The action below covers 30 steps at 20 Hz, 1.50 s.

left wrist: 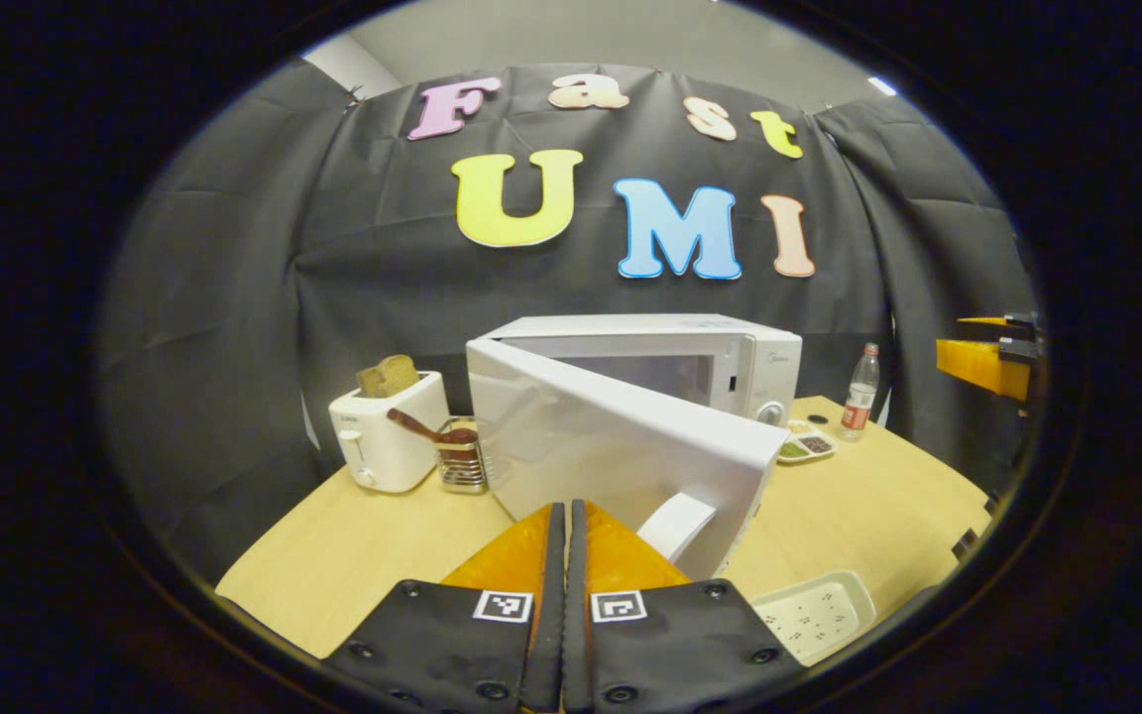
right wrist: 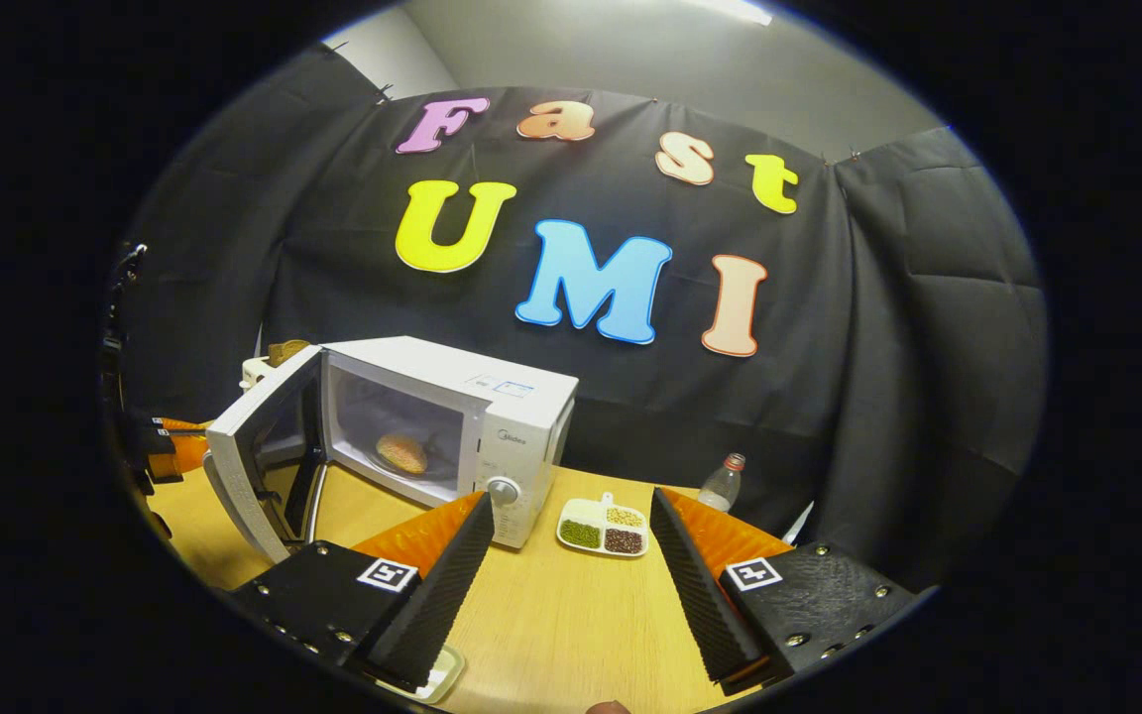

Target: Open the microwave oven with the left hand, put the food in, and close the microwave oven.

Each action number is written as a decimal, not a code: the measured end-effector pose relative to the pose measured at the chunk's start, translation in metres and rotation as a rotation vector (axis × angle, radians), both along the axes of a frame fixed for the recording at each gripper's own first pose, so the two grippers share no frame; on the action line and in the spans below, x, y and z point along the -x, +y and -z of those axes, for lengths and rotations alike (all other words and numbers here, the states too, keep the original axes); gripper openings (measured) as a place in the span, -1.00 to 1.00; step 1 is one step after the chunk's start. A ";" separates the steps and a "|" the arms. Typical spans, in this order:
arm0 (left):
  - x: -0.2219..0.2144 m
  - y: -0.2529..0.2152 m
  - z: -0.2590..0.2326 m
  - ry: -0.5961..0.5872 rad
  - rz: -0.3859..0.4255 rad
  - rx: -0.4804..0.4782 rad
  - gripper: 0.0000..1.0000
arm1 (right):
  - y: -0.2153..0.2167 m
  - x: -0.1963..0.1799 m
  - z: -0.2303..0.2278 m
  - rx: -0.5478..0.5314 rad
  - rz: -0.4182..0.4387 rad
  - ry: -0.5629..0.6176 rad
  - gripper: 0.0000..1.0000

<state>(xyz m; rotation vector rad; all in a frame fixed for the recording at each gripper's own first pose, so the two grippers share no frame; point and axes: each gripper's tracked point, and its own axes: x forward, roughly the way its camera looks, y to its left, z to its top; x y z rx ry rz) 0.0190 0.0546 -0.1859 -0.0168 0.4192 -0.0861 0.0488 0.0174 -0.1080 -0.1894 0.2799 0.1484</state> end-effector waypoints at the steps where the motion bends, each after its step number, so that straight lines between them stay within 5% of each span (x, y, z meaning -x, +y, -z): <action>1: -0.005 -0.007 0.000 -0.002 0.011 0.002 -0.84 | -0.005 -0.001 0.000 -0.002 0.008 0.003 0.94; 14: -0.087 -0.095 0.005 0.001 0.175 0.013 -0.85 | -0.052 -0.002 0.007 -0.022 0.090 0.026 0.94; 30: -0.183 -0.156 0.023 0.003 0.190 0.035 -0.84 | -0.085 -0.008 0.024 -0.002 0.114 0.065 0.94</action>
